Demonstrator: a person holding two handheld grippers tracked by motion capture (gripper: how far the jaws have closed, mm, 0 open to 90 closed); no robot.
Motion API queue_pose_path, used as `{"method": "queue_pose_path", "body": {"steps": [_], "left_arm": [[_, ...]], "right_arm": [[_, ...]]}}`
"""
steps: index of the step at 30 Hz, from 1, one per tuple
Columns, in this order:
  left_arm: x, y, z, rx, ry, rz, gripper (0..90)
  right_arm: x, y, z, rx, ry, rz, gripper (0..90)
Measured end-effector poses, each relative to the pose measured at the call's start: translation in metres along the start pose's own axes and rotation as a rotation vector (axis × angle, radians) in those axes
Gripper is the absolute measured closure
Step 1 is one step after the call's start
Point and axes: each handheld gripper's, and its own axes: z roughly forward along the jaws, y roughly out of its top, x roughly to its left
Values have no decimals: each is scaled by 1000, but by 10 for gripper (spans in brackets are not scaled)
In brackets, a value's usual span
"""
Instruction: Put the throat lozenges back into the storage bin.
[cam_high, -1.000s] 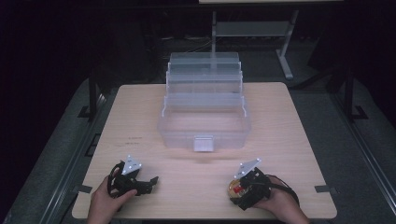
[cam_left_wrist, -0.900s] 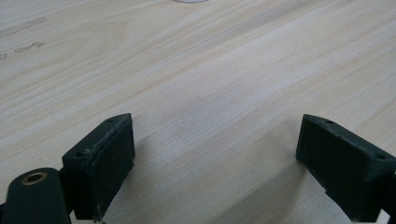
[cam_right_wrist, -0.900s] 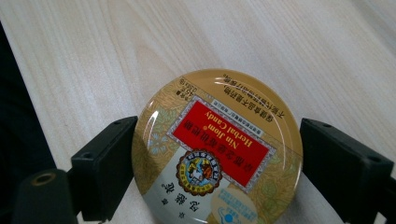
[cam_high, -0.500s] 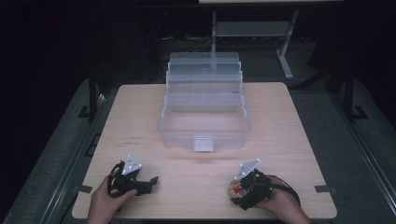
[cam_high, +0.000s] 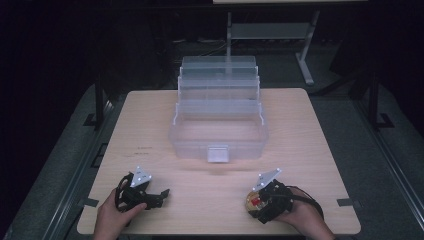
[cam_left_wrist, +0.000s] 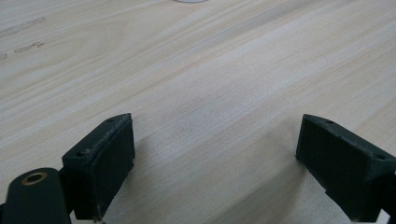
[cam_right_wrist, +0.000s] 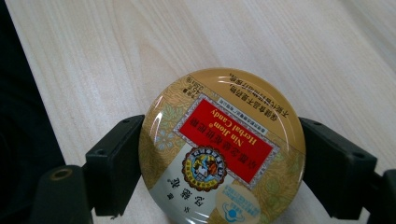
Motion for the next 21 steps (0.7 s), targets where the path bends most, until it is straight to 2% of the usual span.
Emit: {"method": "queue_pose_path", "body": {"steps": [21], "left_arm": [[0, 0, 0, -2, -1, -2, 107]], "right_arm": [[-20, -2, -15, -21, -33, 50, 195]]}}
